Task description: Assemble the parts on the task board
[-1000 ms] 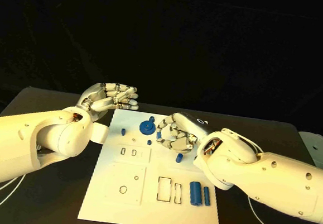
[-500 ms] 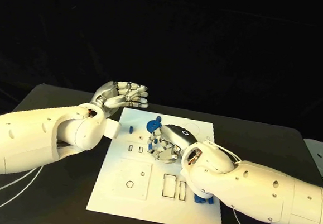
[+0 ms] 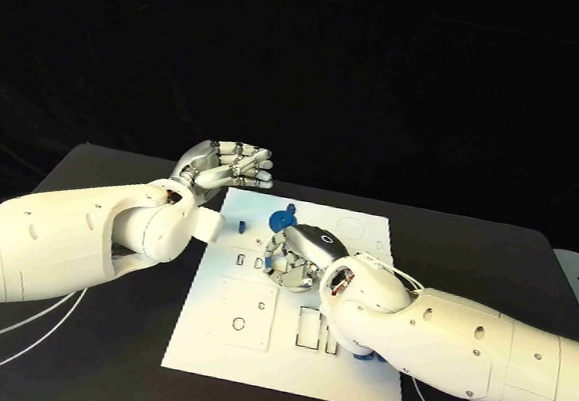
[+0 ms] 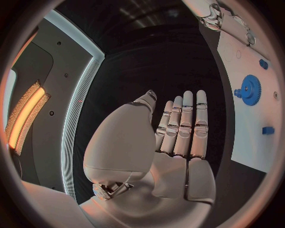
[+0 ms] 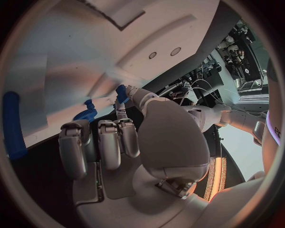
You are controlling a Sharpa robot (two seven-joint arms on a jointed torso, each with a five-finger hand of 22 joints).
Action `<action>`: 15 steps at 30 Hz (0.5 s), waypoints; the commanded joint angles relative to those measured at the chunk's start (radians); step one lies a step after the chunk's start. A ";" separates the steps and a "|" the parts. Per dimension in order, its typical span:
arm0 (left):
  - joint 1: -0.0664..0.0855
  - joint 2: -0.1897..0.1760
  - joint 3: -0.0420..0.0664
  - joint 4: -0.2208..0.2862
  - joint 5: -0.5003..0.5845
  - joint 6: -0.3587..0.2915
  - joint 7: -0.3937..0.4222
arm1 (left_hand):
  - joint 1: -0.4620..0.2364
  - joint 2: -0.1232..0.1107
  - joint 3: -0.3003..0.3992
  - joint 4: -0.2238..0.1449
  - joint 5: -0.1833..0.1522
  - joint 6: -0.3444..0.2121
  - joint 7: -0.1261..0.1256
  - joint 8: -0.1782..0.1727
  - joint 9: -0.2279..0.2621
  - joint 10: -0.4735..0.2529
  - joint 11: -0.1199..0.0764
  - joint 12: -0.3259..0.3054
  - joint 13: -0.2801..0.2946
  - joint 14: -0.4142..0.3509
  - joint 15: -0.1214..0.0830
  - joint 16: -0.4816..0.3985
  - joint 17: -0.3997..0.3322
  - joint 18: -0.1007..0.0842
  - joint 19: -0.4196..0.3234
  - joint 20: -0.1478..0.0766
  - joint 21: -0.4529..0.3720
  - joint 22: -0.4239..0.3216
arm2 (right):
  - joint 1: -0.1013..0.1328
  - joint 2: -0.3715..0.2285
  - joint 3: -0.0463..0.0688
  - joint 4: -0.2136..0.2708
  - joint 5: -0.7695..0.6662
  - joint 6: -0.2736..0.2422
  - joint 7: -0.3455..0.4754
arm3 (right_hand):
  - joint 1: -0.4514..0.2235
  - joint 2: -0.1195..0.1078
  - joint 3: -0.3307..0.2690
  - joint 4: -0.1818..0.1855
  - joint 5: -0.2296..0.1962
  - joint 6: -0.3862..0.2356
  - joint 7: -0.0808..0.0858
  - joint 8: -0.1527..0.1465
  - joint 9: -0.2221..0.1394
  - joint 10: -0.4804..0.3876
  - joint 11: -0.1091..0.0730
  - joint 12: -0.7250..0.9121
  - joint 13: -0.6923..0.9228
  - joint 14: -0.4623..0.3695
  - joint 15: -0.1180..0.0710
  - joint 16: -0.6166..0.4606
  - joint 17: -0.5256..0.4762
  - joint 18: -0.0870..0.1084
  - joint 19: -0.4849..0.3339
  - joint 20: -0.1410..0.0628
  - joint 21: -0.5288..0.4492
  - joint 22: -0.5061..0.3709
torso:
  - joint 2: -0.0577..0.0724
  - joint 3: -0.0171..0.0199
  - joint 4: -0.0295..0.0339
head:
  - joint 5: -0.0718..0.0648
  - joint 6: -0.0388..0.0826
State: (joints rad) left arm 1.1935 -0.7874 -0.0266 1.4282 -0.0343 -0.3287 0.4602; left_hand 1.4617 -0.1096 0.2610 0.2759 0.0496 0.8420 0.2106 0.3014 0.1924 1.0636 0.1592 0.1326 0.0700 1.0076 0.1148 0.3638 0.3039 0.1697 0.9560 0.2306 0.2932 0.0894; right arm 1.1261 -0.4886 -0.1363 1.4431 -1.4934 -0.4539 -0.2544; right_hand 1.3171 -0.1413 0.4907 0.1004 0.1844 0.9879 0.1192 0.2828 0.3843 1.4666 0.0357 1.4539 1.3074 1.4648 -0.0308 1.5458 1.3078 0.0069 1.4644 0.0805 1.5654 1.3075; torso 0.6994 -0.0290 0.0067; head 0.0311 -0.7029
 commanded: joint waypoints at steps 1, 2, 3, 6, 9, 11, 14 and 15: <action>0.000 0.002 0.001 0.005 0.005 0.022 0.009 | 0.003 0.000 0.006 -0.001 0.001 0.002 0.005 -0.007 0.001 0.007 0.001 -0.005 0.000 -0.005 0.000 -0.003 0.001 0.014 0.007 0.001 -0.006 -0.002 | -0.007 0.006 0.000 -0.012 -0.050 0.000 -0.006 | -0.012 0.002 0.000 0.005 0.004 0.007 -0.010 0.029 0.026 0.014 -0.005 -0.003 0.146 0.089 -0.004 -0.001 0.183 -0.007 0.106 -0.005 0.005 0.263 | 0.002 0.0010 -0.0001 | 0.003 -0.005; 0.000 0.002 0.001 0.006 0.005 0.023 0.009 | 0.003 0.000 0.006 -0.001 0.001 0.002 0.005 -0.007 0.001 0.007 0.001 -0.005 0.000 -0.005 0.000 -0.003 0.001 0.014 0.007 0.001 -0.006 -0.002 | -0.009 0.008 0.000 -0.016 -0.055 -0.001 -0.005 | -0.012 0.002 0.000 0.005 0.004 0.007 -0.010 0.029 0.026 0.014 -0.005 -0.003 0.146 0.089 -0.004 -0.001 0.183 -0.007 0.106 -0.005 0.005 0.263 | 0.003 0.0017 0.0004 | 0.004 -0.006; 0.000 0.002 0.001 0.007 0.005 0.023 0.009 | 0.003 0.000 0.006 -0.001 0.001 0.002 0.005 -0.007 0.001 0.007 0.001 -0.005 0.000 -0.005 0.000 -0.003 0.001 0.014 0.007 0.001 -0.006 -0.002 | -0.010 0.009 0.000 -0.019 -0.059 -0.003 -0.005 | -0.012 0.002 0.000 0.005 0.004 0.007 -0.010 0.029 0.026 0.014 -0.005 -0.003 0.146 0.089 -0.004 -0.001 0.183 -0.007 0.106 -0.005 0.005 0.263 | 0.004 0.0019 0.0009 | 0.003 -0.005; 0.000 0.000 0.001 0.009 0.005 0.024 0.008 | 0.003 0.000 0.006 -0.001 0.001 0.002 0.005 -0.007 0.001 0.007 0.001 -0.005 0.000 -0.005 0.000 -0.003 0.001 0.014 0.007 0.001 -0.006 -0.002 | -0.012 0.012 0.000 -0.026 -0.065 -0.002 -0.005 | -0.013 0.000 0.000 0.005 0.004 0.006 -0.009 0.029 0.026 0.014 -0.005 -0.003 0.146 0.089 -0.005 -0.001 0.183 -0.007 0.106 -0.006 0.005 0.263 | 0.004 0.0024 0.0009 | 0.004 -0.001; 0.000 -0.001 0.001 0.009 0.005 0.025 0.007 | 0.003 0.000 0.006 -0.001 0.001 0.002 0.005 -0.007 0.001 0.007 0.001 -0.005 0.000 -0.005 0.000 -0.003 0.001 0.014 0.007 0.001 -0.006 -0.002 | -0.013 0.014 0.000 -0.030 -0.068 -0.001 -0.004 | -0.014 -0.001 0.000 0.005 0.004 0.006 -0.009 0.029 0.026 0.014 -0.005 -0.003 0.146 0.089 -0.005 -0.001 0.183 -0.007 0.106 -0.006 0.005 0.263 | 0.005 0.0027 0.0016 | 0.004 0.000; 0.000 -0.002 0.001 0.010 0.005 0.025 0.007 | 0.003 0.000 0.006 -0.001 0.001 0.002 0.005 -0.007 0.001 0.007 0.001 -0.005 0.000 -0.005 0.000 -0.003 0.001 0.014 0.007 0.001 -0.006 -0.002 | -0.014 0.017 0.000 -0.034 -0.069 0.000 -0.003 | -0.014 -0.001 0.000 0.005 0.004 0.006 -0.009 0.029 0.026 0.014 -0.005 -0.003 0.146 0.089 -0.005 -0.001 0.183 -0.007 0.106 -0.006 0.005 0.263 | 0.005 0.0028 0.0016 | 0.004 0.001; 0.000 -0.004 0.001 0.011 0.005 0.026 0.006 | 0.003 0.000 0.006 -0.001 0.001 0.002 0.005 -0.007 0.001 0.007 0.001 -0.005 0.000 -0.005 0.000 -0.003 0.001 0.014 0.007 0.001 -0.006 -0.002 | -0.015 0.020 0.000 -0.037 -0.070 0.000 0.000 | -0.016 -0.004 -0.001 0.004 0.004 0.003 -0.009 0.029 0.026 0.015 -0.005 -0.003 0.147 0.089 -0.004 -0.001 0.183 -0.007 0.106 -0.006 0.005 0.263 | 0.005 0.0028 0.0009 | 0.005 0.002; 0.000 -0.004 0.001 0.011 0.005 0.026 0.005 | 0.003 0.000 0.006 -0.001 0.001 0.002 0.005 -0.007 0.001 0.007 0.001 -0.005 0.000 -0.005 0.000 -0.003 0.001 0.014 0.007 0.001 -0.006 -0.002 | -0.015 0.021 0.000 -0.037 -0.070 0.001 0.000 | -0.016 -0.004 -0.001 0.004 0.004 0.003 -0.009 0.029 0.026 0.015 -0.005 -0.003 0.147 0.089 -0.004 -0.001 0.183 -0.007 0.106 -0.006 0.005 0.263 | 0.006 0.0030 0.0009 | 0.006 0.001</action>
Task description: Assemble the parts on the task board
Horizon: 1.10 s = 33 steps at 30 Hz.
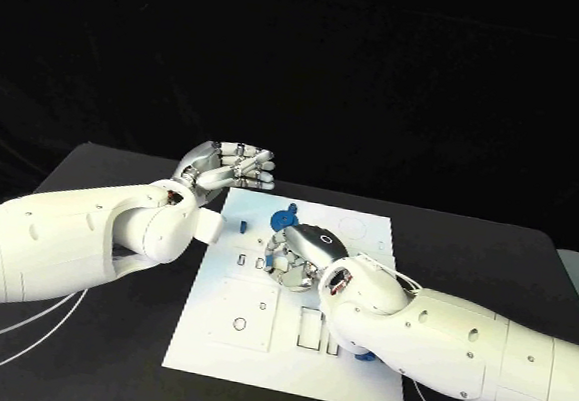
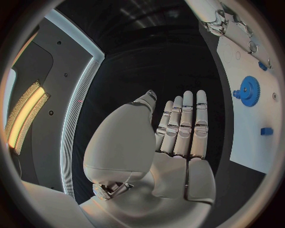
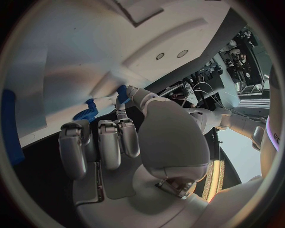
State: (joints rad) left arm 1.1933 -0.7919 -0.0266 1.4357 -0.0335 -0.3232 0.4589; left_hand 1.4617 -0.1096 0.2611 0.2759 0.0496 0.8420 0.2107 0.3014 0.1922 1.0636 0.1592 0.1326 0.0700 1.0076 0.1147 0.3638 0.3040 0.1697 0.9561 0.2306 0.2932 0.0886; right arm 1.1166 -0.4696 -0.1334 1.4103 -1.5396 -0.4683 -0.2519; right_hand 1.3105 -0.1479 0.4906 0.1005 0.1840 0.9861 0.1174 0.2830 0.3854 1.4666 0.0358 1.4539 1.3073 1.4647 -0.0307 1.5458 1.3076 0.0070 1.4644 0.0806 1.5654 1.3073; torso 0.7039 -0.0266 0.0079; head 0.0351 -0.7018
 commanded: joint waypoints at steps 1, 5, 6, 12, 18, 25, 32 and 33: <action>0.000 0.000 0.001 0.004 0.004 0.021 0.006 | 0.003 0.000 0.006 -0.001 0.001 0.002 0.005 -0.007 0.001 0.007 0.001 -0.005 0.000 -0.005 0.000 -0.003 0.001 0.014 0.007 0.001 -0.006 -0.001 | -0.005 0.003 -0.003 -0.004 -0.024 0.017 -0.001 | -0.009 0.003 -0.001 0.004 0.004 0.005 -0.007 0.029 0.025 0.015 -0.005 -0.003 0.147 0.089 -0.004 -0.001 0.183 -0.007 0.106 -0.006 0.005 0.263 | 0.001 0.0009 0.0000 | 0.002 -0.001; 0.000 -0.001 0.001 0.004 0.004 0.021 0.006 | 0.002 0.000 0.007 0.000 0.001 0.002 0.005 -0.007 0.002 0.008 0.001 -0.006 0.000 -0.005 0.000 -0.004 0.002 0.014 0.007 0.001 -0.007 -0.001 | -0.006 0.006 -0.003 -0.008 -0.024 0.021 0.000 | -0.011 0.002 -0.001 0.005 0.004 0.004 -0.006 0.028 0.024 0.014 -0.004 -0.003 0.146 0.089 -0.004 -0.001 0.182 -0.007 0.106 -0.006 0.005 0.263 | 0.001 0.0001 0.0004 | 0.000 -0.003; 0.000 -0.001 0.001 0.004 0.004 0.022 0.005 | 0.002 0.000 0.007 0.000 0.001 0.002 0.005 -0.007 0.002 0.008 0.001 -0.006 0.000 -0.005 0.000 -0.004 0.002 0.014 0.007 0.001 -0.007 -0.001 | -0.006 0.006 -0.003 -0.009 -0.024 0.022 0.000 | -0.011 0.002 -0.001 0.005 0.004 0.004 -0.006 0.028 0.024 0.014 -0.004 -0.003 0.146 0.089 -0.004 -0.001 0.182 -0.007 0.106 -0.006 0.005 0.263 | 0.001 0.0000 0.0006 | 0.000 -0.003; 0.000 -0.002 0.001 0.004 0.004 0.022 0.005 | 0.002 0.000 0.007 0.000 0.001 0.002 0.005 -0.007 0.002 0.008 0.001 -0.006 0.000 -0.005 0.000 -0.004 0.002 0.014 0.007 0.001 -0.007 -0.001 | -0.006 0.006 -0.003 -0.013 -0.022 0.033 0.002 | -0.011 0.002 -0.001 0.005 0.004 0.004 -0.006 0.028 0.024 0.014 -0.004 -0.003 0.146 0.089 -0.004 -0.001 0.182 -0.007 0.106 -0.006 0.005 0.263 | 0.002 0.0006 0.0006 | 0.001 -0.005; 0.000 -0.003 0.001 0.004 0.004 0.022 0.005 | 0.002 0.000 0.007 0.000 0.001 0.002 0.005 -0.007 0.002 0.008 0.001 -0.006 0.000 -0.005 0.000 -0.004 0.002 0.014 0.007 0.001 -0.007 -0.001 | -0.006 0.005 -0.003 -0.015 -0.019 0.051 0.006 | -0.014 0.000 -0.001 0.005 0.002 0.000 -0.005 0.027 0.024 0.014 -0.004 -0.003 0.147 0.089 -0.004 -0.001 0.183 -0.007 0.106 -0.006 0.005 0.263 | 0.002 0.0012 0.0004 | 0.002 -0.006; 0.000 -0.005 0.001 0.005 0.003 0.022 0.004 | 0.002 0.000 0.007 0.000 0.001 0.002 0.005 -0.007 0.002 0.008 0.001 -0.006 0.000 -0.005 0.000 -0.004 0.002 0.014 0.007 0.001 -0.007 -0.001 | -0.006 0.004 -0.003 -0.016 -0.019 0.063 0.003 | -0.022 -0.004 -0.002 0.006 -0.002 -0.010 -0.001 0.023 0.022 0.010 0.000 -0.009 0.142 0.089 -0.002 -0.002 0.181 -0.007 0.106 -0.005 0.005 0.263 | 0.003 0.0021 -0.0005 | 0.001 -0.007; 0.000 -0.006 0.001 0.005 0.003 0.022 0.004 | 0.002 0.000 0.007 0.000 0.001 0.002 0.005 -0.007 0.002 0.008 0.001 -0.006 0.000 -0.005 0.000 -0.004 0.002 0.014 0.007 0.001 -0.007 -0.001 | -0.006 0.004 -0.003 -0.017 -0.020 0.069 -0.001 | -0.030 -0.011 -0.001 0.007 -0.003 -0.027 0.006 0.015 0.019 0.005 0.005 -0.014 0.137 0.089 0.003 -0.002 0.181 -0.007 0.106 -0.001 0.005 0.263 | 0.003 0.0025 0.0000 | 0.001 -0.008; 0.000 -0.007 0.001 0.005 0.003 0.022 0.004 | 0.002 0.000 0.007 0.000 0.001 0.002 0.005 -0.007 0.002 0.008 0.001 -0.006 0.000 -0.005 0.000 -0.004 0.002 0.014 0.007 0.001 -0.007 -0.001 | -0.006 0.004 -0.003 -0.017 -0.021 0.068 -0.001 | -0.030 -0.011 -0.001 0.007 -0.003 -0.027 0.006 0.015 0.019 0.005 0.006 -0.014 0.137 0.089 0.003 -0.002 0.181 -0.007 0.106 -0.001 0.005 0.263 | 0.003 0.0027 -0.0002 | 0.001 -0.009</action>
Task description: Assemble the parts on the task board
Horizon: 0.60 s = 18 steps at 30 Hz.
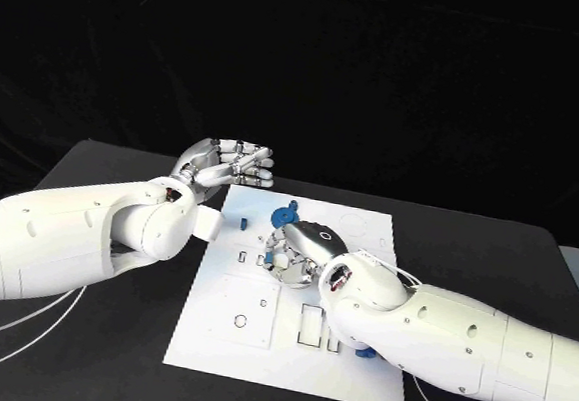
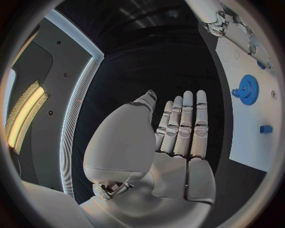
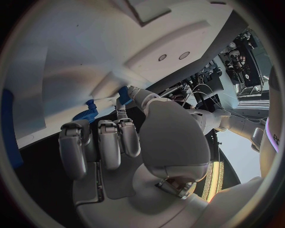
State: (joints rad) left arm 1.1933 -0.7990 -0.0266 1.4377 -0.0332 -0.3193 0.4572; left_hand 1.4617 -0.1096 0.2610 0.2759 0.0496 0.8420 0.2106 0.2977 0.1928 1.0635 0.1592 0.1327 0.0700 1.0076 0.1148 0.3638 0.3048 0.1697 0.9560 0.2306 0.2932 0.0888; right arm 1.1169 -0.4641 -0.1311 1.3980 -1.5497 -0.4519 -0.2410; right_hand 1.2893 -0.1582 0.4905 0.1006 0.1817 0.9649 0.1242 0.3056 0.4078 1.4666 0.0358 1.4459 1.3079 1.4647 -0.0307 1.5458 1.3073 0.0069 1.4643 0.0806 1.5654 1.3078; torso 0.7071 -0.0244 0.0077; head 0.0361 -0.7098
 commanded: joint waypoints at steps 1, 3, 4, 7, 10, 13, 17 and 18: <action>0.000 0.000 0.001 0.003 0.003 0.018 0.006 | 0.002 0.000 0.007 0.000 0.001 0.002 0.005 -0.003 0.001 0.008 0.001 -0.006 0.000 -0.005 0.000 -0.004 0.001 0.014 0.007 0.001 -0.007 -0.002 | -0.006 -0.001 -0.005 -0.005 -0.011 0.052 -0.012 | -0.010 -0.001 0.000 0.007 -0.001 -0.008 0.000 -0.009 -0.004 0.005 0.006 -0.007 0.136 0.089 0.004 -0.002 0.181 -0.007 0.106 -0.001 0.005 0.263 | 0.000 0.0006 0.0001 | 0.000 -0.001; 0.000 0.000 0.001 0.003 0.003 0.018 0.006 | 0.002 0.000 0.007 0.000 0.001 0.002 0.005 -0.003 0.001 0.008 0.001 -0.006 0.000 -0.005 0.000 -0.004 0.001 0.014 0.007 0.001 -0.007 -0.002 | -0.006 -0.001 -0.005 -0.005 -0.011 0.051 -0.013 | -0.012 -0.002 0.000 0.007 -0.001 -0.012 0.002 -0.011 -0.005 0.003 0.008 -0.009 0.135 0.089 0.005 -0.002 0.180 -0.007 0.106 0.000 0.005 0.263 | 0.000 0.0004 0.0002 | 0.000 -0.001; 0.000 0.000 0.001 0.003 0.003 0.018 0.006 | 0.002 0.000 0.007 0.000 0.001 0.002 0.005 -0.003 0.001 0.008 0.001 -0.006 0.000 -0.005 0.000 -0.004 0.001 0.014 0.007 0.001 -0.007 -0.002 | -0.006 0.000 -0.005 -0.005 -0.012 0.051 -0.013 | -0.014 -0.005 0.000 0.008 -0.002 -0.019 0.005 -0.015 -0.007 0.002 0.010 -0.010 0.134 0.089 0.007 -0.002 0.180 -0.007 0.106 0.002 0.005 0.263 | 0.000 0.0004 0.0002 | 0.000 -0.001; 0.000 -0.001 0.001 0.003 0.003 0.018 0.006 | 0.002 0.000 0.007 0.000 0.001 0.002 0.005 -0.003 0.001 0.008 0.001 -0.006 0.000 -0.005 0.000 -0.004 0.001 0.014 0.007 0.001 -0.007 -0.002 | -0.006 0.000 -0.005 -0.005 -0.013 0.051 -0.014 | -0.019 -0.010 0.000 0.008 -0.004 -0.031 0.011 -0.022 -0.010 -0.002 0.015 -0.015 0.130 0.089 0.011 -0.002 0.181 -0.007 0.106 0.005 0.005 0.263 | 0.001 0.0007 0.0005 | -0.001 -0.001; 0.000 -0.001 0.001 0.003 0.003 0.017 0.005 | 0.002 0.000 0.008 0.000 0.001 0.002 0.005 -0.004 0.001 0.009 0.001 -0.009 0.000 -0.006 0.000 -0.004 0.004 0.014 0.008 0.001 -0.007 -0.003 | -0.006 0.000 -0.005 -0.005 -0.014 0.052 -0.014 | -0.029 -0.020 -0.002 0.011 -0.007 -0.053 0.020 -0.036 -0.017 -0.010 0.023 -0.023 0.123 0.088 0.018 -0.003 0.180 -0.007 0.106 0.011 0.005 0.263 | 0.001 0.0004 0.0006 | -0.001 -0.001; 0.000 -0.002 0.001 0.003 0.003 0.017 0.006 | 0.002 0.000 0.008 0.000 0.001 0.002 0.005 -0.004 0.001 0.009 0.001 -0.009 0.000 -0.006 0.000 -0.004 0.004 0.014 0.008 0.001 -0.007 -0.003 | -0.006 0.000 -0.005 -0.005 -0.015 0.052 -0.014 | -0.033 -0.024 -0.003 0.011 -0.008 -0.062 0.025 -0.043 -0.020 -0.012 0.028 -0.025 0.121 0.089 0.022 -0.002 0.180 -0.007 0.106 0.014 0.005 0.263 | 0.001 0.0003 0.0005 | -0.001 -0.001; 0.000 -0.002 0.001 0.003 0.003 0.017 0.005 | 0.002 0.000 0.008 0.000 0.001 0.002 0.005 -0.004 0.001 0.009 0.001 -0.009 0.000 -0.006 0.000 -0.004 0.004 0.014 0.008 0.001 -0.007 -0.003 | -0.006 0.001 -0.005 -0.004 -0.016 0.049 -0.012 | -0.038 -0.030 -0.005 0.012 -0.011 -0.073 0.030 -0.052 -0.024 -0.014 0.033 -0.027 0.119 0.089 0.026 -0.002 0.181 -0.007 0.106 0.019 0.005 0.263 | 0.001 0.0006 0.0007 | -0.002 -0.001; 0.000 -0.003 0.001 0.003 0.003 0.017 0.005 | 0.002 0.000 0.008 0.000 0.001 0.002 0.005 -0.004 0.001 0.009 0.001 -0.009 0.000 -0.006 0.000 -0.004 0.004 0.014 0.008 0.001 -0.007 -0.003 | -0.006 0.001 -0.005 -0.004 -0.017 0.048 -0.011 | -0.038 -0.030 -0.005 0.012 -0.011 -0.073 0.030 -0.052 -0.024 -0.014 0.033 -0.027 0.119 0.089 0.026 -0.002 0.181 -0.007 0.106 0.019 0.005 0.263 | 0.001 0.0006 0.0007 | -0.002 -0.001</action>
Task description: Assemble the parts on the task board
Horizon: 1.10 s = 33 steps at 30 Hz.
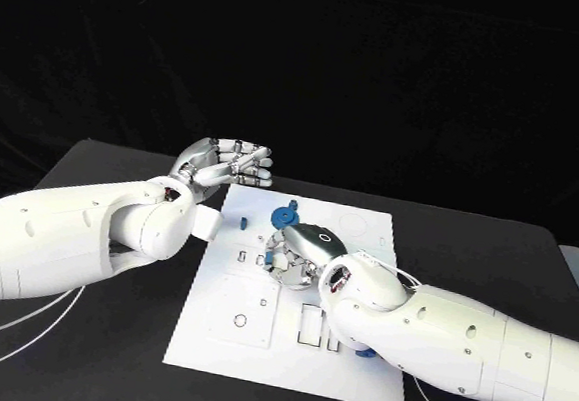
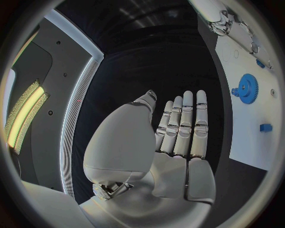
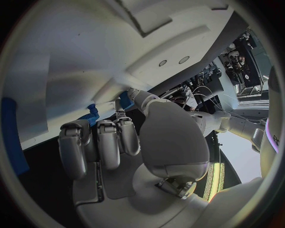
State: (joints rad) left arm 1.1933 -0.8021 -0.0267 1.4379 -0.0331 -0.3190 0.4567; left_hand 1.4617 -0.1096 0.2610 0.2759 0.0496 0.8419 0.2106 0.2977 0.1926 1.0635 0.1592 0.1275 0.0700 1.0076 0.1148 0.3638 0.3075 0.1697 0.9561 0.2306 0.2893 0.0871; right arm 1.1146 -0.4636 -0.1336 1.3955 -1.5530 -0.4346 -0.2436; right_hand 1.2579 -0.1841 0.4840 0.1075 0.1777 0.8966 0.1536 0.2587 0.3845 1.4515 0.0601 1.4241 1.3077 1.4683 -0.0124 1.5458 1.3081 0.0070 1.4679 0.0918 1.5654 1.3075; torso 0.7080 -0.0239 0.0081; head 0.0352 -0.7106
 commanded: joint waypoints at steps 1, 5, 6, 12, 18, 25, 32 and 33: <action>0.000 0.000 0.001 0.003 0.003 0.017 0.005 | 0.002 0.000 0.008 0.000 0.001 0.002 0.005 -0.004 0.002 0.009 0.001 -0.003 0.000 -0.006 0.000 -0.004 0.001 0.014 0.008 0.001 -0.003 -0.001 | -0.004 0.000 -0.003 -0.001 -0.013 0.028 -0.008 | -0.008 -0.007 0.001 0.006 -0.008 -0.008 0.002 -0.007 -0.002 -0.001 0.010 -0.007 0.118 0.085 0.010 -0.002 0.180 -0.007 0.103 0.009 0.005 0.263 | 0.000 0.0000 0.0001 | -0.001 0.000; 0.000 0.000 0.001 0.003 0.003 0.017 0.005 | 0.002 0.000 0.008 0.000 0.001 0.002 0.005 -0.004 0.002 0.009 0.001 -0.003 0.000 -0.006 0.000 -0.004 0.001 0.014 0.008 0.001 -0.003 -0.001 | -0.004 0.001 -0.003 0.000 -0.014 0.023 -0.006 | -0.011 -0.011 -0.001 0.007 -0.011 -0.016 0.006 -0.013 -0.005 -0.005 0.013 -0.011 0.114 0.085 0.012 -0.002 0.180 -0.007 0.103 0.012 0.005 0.263 | 0.001 0.0002 0.0002 | -0.001 0.000; 0.000 0.000 0.001 0.003 0.003 0.017 0.004 | 0.002 0.000 0.008 0.000 0.001 0.002 0.005 -0.004 0.002 0.009 0.001 -0.003 0.000 -0.006 0.000 -0.004 0.001 0.014 0.008 0.001 -0.003 -0.001 | -0.004 0.000 -0.003 0.000 -0.014 0.022 -0.005 | -0.013 -0.013 -0.002 0.007 -0.014 -0.020 0.007 -0.016 -0.006 -0.006 0.014 -0.013 0.113 0.085 0.014 -0.002 0.181 -0.007 0.103 0.013 0.005 0.263 | 0.001 0.0003 0.0001 | -0.001 0.000; 0.000 -0.001 0.001 0.003 0.003 0.016 0.003 | 0.002 0.000 0.008 0.000 0.001 0.002 0.005 -0.004 0.002 0.009 0.001 -0.003 0.000 -0.006 0.000 -0.004 0.001 0.014 0.008 0.001 -0.003 -0.001 | -0.003 0.000 -0.003 0.002 -0.015 0.015 -0.003 | -0.024 -0.026 -0.020 0.015 -0.066 -0.049 0.015 -0.036 -0.015 -0.019 0.023 -0.025 0.101 0.085 0.022 -0.002 0.181 -0.007 0.103 0.022 0.005 0.263 | 0.001 0.0004 0.0001 | -0.001 0.001; 0.000 -0.003 0.001 0.003 0.003 0.018 0.002 | 0.002 0.000 0.008 0.000 0.001 0.002 0.005 -0.004 0.002 0.009 0.001 -0.003 0.000 -0.006 0.000 -0.004 0.001 0.014 0.008 0.001 -0.003 -0.001 | -0.003 -0.008 -0.003 0.012 -0.023 -0.024 0.002 | -0.026 -0.038 -0.080 0.031 -0.079 -0.087 0.026 -0.060 -0.028 -0.043 0.033 -0.049 0.078 0.085 0.031 -0.001 0.181 -0.007 0.103 0.031 0.005 0.263 | 0.001 0.0007 0.0009 | 0.000 0.002; 0.000 -0.009 0.001 -0.004 -0.058 0.036 -0.042 | -0.006 -0.008 0.005 0.003 0.001 -0.003 0.005 -0.008 0.001 0.006 0.002 -0.011 -0.001 0.001 0.000 -0.001 0.008 0.016 0.017 -0.001 0.000 -0.001 | 0.005 -0.070 0.007 0.086 0.012 -0.178 0.098 | 0.080 0.014 -0.304 0.107 -0.054 -0.118 0.040 -0.079 -0.053 -0.052 0.046 -0.050 0.069 0.083 0.044 -0.002 0.178 -0.007 0.103 0.044 0.005 0.263 | -0.001 0.0022 0.0008 | 0.004 0.004; 0.001 -0.033 0.000 0.003 -0.263 0.120 -0.186 | -0.196 0.028 -0.077 0.013 0.001 0.038 -0.029 0.010 0.019 0.132 -0.044 0.034 0.030 0.207 -0.063 0.134 0.105 0.015 0.186 -0.074 0.099 0.038 | 0.074 -0.193 0.021 0.179 0.307 -0.259 0.284 | 0.115 0.056 -0.271 0.121 -0.015 -0.040 0.018 -0.033 -0.044 -0.034 0.027 -0.029 0.088 0.077 0.028 -0.012 0.153 0.007 0.070 0.031 -0.045 0.233 | -0.010 0.0018 -0.0033 | 0.012 0.006; 0.002 -0.037 0.001 0.006 -0.291 0.130 -0.213 | -0.196 0.027 -0.086 0.014 0.001 0.055 -0.037 0.019 0.027 0.151 -0.056 0.042 0.037 0.258 -0.078 0.185 0.142 0.015 0.227 -0.091 0.130 0.053 | 0.088 -0.214 0.022 0.188 0.359 -0.249 0.301 | 0.119 0.060 -0.264 0.121 -0.006 -0.029 0.016 -0.026 -0.042 -0.037 0.025 -0.031 0.085 0.075 0.026 -0.015 0.145 0.010 0.064 0.030 -0.054 0.228 | -0.012 0.0022 -0.0037 | 0.013 0.005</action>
State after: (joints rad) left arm 1.1939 -0.8388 -0.0269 1.4378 -0.1788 -0.2665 0.3470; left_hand 1.2742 -0.0825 0.1822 0.2890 0.0496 0.8863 0.1776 0.3104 0.2160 1.2029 0.1103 0.1646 0.1034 1.2365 0.0458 0.5229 0.4309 0.1694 1.1608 0.1485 0.4030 0.1329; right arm 1.1965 -0.6685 -0.1121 1.5757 -1.3954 -0.6251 -0.0697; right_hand 1.3744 -0.1293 0.2165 0.2279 0.1678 0.8626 0.1686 0.2287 0.3411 1.4152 0.0908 1.3922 1.3073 1.4670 0.0210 1.5364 1.3077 0.0070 1.4636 0.1283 1.5151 1.3081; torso 0.7019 -0.0222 0.0064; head 0.0454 -0.7036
